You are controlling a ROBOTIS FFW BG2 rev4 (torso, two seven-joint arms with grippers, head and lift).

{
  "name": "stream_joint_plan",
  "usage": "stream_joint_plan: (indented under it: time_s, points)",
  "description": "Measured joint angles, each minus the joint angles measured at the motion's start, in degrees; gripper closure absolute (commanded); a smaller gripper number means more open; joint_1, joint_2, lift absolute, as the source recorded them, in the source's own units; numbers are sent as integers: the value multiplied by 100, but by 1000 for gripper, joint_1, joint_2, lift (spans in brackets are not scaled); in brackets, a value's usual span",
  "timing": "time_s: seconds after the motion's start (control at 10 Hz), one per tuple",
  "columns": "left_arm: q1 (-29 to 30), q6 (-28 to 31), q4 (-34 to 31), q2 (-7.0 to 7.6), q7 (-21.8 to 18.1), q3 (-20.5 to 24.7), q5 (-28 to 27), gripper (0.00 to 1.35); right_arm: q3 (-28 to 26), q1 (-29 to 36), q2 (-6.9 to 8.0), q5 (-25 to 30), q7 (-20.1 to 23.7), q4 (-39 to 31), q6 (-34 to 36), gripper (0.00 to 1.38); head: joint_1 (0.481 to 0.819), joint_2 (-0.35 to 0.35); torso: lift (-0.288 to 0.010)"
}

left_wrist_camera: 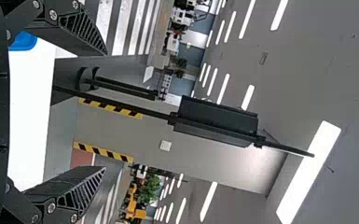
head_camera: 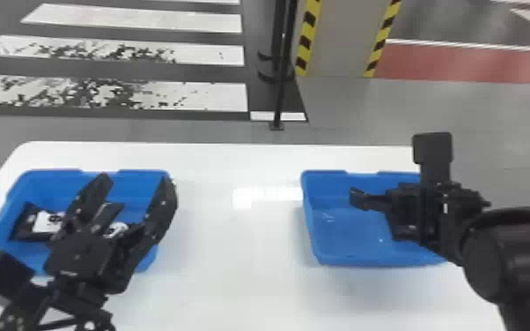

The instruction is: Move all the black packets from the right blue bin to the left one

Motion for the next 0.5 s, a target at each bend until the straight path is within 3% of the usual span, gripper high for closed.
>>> stream_joint_plan:
  time_s: [0.5]
  points:
    - [27, -170, 0, 4, 0, -11, 9, 173, -24, -216, 86, 220, -952, 680, 278, 88, 695, -212, -140]
